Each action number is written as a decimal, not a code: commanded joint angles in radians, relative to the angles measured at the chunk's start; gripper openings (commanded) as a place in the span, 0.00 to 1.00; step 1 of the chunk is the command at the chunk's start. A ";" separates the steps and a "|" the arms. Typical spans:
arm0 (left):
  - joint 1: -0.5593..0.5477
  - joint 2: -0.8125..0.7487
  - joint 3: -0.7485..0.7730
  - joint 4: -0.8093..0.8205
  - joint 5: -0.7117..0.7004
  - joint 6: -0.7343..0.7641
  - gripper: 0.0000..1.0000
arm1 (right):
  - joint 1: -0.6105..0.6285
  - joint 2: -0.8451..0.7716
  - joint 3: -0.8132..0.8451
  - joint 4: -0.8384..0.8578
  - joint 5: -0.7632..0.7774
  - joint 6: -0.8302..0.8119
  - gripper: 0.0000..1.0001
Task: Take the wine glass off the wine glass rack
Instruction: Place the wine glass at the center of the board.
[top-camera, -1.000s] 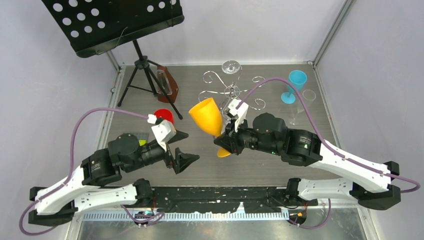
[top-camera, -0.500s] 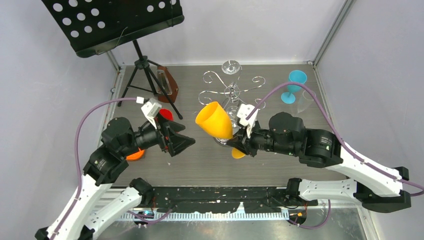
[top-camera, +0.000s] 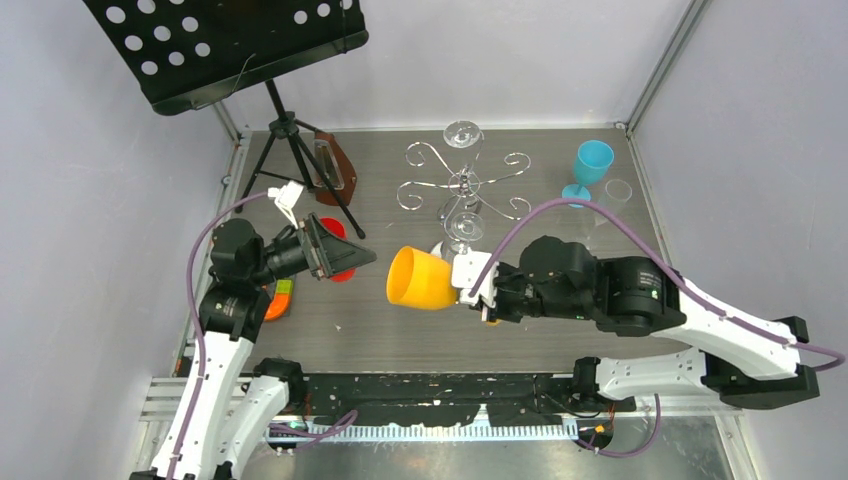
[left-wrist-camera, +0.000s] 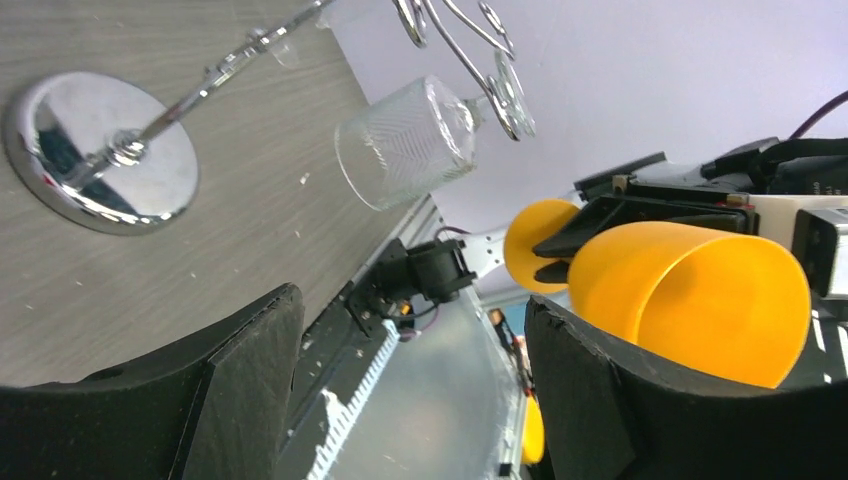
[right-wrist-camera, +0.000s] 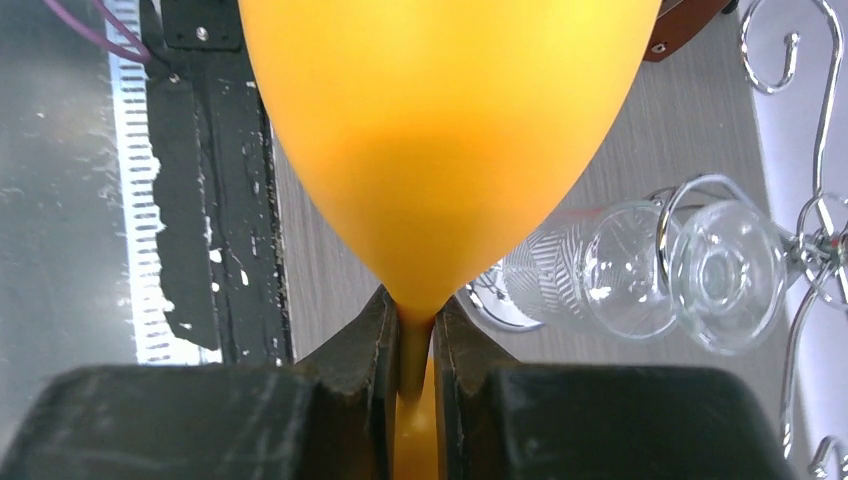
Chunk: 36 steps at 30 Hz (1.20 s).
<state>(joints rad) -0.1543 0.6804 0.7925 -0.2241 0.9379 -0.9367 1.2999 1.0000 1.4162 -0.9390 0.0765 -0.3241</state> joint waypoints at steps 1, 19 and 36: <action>0.012 -0.011 0.001 0.096 0.127 -0.076 0.79 | 0.028 0.056 0.091 -0.033 0.079 -0.103 0.06; 0.025 -0.060 -0.025 0.024 0.192 -0.025 0.78 | 0.060 0.236 0.226 -0.121 0.195 -0.139 0.06; 0.032 -0.063 -0.002 -0.053 0.138 0.035 0.75 | 0.082 0.105 0.067 -0.082 0.204 -0.057 0.06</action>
<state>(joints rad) -0.1303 0.6231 0.7624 -0.2764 1.0851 -0.9234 1.3735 1.1244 1.4918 -1.0664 0.2546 -0.4061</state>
